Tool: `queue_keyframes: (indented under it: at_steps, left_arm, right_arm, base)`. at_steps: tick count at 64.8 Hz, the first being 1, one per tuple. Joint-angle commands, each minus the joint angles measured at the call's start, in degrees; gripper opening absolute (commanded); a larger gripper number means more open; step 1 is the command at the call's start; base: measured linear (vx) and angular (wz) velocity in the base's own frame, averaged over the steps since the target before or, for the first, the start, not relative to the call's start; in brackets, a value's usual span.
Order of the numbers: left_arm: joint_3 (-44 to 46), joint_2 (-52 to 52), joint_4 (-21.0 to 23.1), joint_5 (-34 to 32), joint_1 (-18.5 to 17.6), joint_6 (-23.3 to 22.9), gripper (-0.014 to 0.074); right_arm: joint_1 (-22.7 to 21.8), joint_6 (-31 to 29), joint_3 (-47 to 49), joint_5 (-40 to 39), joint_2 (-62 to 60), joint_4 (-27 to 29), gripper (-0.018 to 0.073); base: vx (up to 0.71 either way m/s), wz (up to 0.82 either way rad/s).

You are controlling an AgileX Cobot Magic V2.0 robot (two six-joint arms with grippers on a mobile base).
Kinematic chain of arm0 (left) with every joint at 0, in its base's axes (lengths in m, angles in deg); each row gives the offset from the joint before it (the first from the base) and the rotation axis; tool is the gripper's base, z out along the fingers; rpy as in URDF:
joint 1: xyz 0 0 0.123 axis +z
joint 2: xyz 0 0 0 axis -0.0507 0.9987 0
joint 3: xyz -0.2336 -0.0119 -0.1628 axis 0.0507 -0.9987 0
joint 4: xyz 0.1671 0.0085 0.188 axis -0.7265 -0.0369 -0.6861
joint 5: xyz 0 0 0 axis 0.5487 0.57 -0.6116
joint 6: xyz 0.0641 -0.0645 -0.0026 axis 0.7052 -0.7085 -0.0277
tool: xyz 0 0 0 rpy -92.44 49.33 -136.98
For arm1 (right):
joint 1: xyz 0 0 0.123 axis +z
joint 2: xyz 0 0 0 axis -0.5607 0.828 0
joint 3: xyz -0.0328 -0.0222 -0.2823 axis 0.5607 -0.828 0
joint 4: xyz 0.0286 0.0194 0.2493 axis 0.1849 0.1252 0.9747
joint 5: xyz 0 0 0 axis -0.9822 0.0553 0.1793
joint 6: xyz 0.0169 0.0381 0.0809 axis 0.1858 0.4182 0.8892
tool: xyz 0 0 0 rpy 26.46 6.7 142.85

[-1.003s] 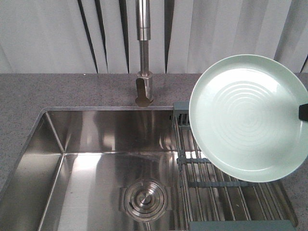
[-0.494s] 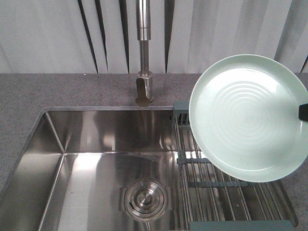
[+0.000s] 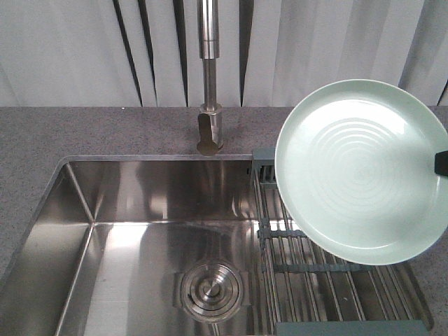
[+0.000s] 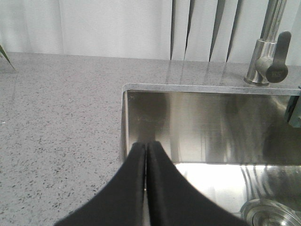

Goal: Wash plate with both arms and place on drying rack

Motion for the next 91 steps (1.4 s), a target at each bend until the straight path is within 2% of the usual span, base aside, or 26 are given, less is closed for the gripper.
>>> queue_keyframes:
  at_steps: [1,30,36,53,60,67,71,82,87,91]
  left_arm:
    - [-1.03,-0.74,-0.11,-4.00,-0.30,0.00,-0.0006]
    - [-1.03,-0.74,0.04,-3.62,-0.30,-0.06,-0.0006]
    - [-1.03,-0.74,0.55,-5.24,-0.30,-1.67,-0.0006]
    - [-1.03,-0.74,13.78,-13.22,-0.30,-14.01,-0.0006]
    - [-1.03,-0.74,19.00,-20.38,-0.30,-14.39,-0.0006]
    - [-1.03,-0.74,27.25,-29.32,-0.30,-17.01,-0.0006]
    - [-1.03,-0.74,30.44,-33.74,-0.30,-17.35,-0.0006]
    - [-1.03,-0.74,38.76,-42.16,-0.30,-18.66,-0.0006]
    - [-0.81,-0.74,40.24,-43.38,-0.30,-23.18,-0.0006]
    - [-0.77,-0.74,39.96,-43.34,-0.30,-29.79,-0.0006]
  right_arm:
    - [-0.42,-0.53,1.39,-2.06,-0.58,3.26,-0.0006]
    - [-0.42,-0.53,1.39,-2.06,-0.58,3.26,-0.0006]
    - [-0.42,-0.53,1.39,-2.06,-0.58,3.26,-0.0006]
    - [-0.42,-0.53,1.39,-2.06,-0.58,3.26,-0.0006]
    - [-0.42,-0.53,1.39,-2.06,-0.58,3.26,-0.0006]
    - [-0.42,-0.47,1.39,-2.06,-0.58,3.25,-0.0006]
    - [-0.42,-0.47,1.39,-1.98,-0.58,3.25,-0.0006]
    - [-0.42,-0.47,1.39,-1.98,-0.58,3.25,-0.0006]
    - [-0.42,-0.28,1.39,-1.99,-0.58,3.25,-0.0006]
    - [-0.42,-0.28,1.39,-1.99,-0.58,3.25,-0.0006]
  base:
    - [0.00,0.00]
    - [0.00,0.00]
    - [0.00,0.00]
    - [0.00,0.00]
    - [0.00,0.00]
    - [0.00,0.00]
    - [0.00,0.00]
    - [0.00,0.00]
    - [0.00,0.00]
    - [0.00,0.00]
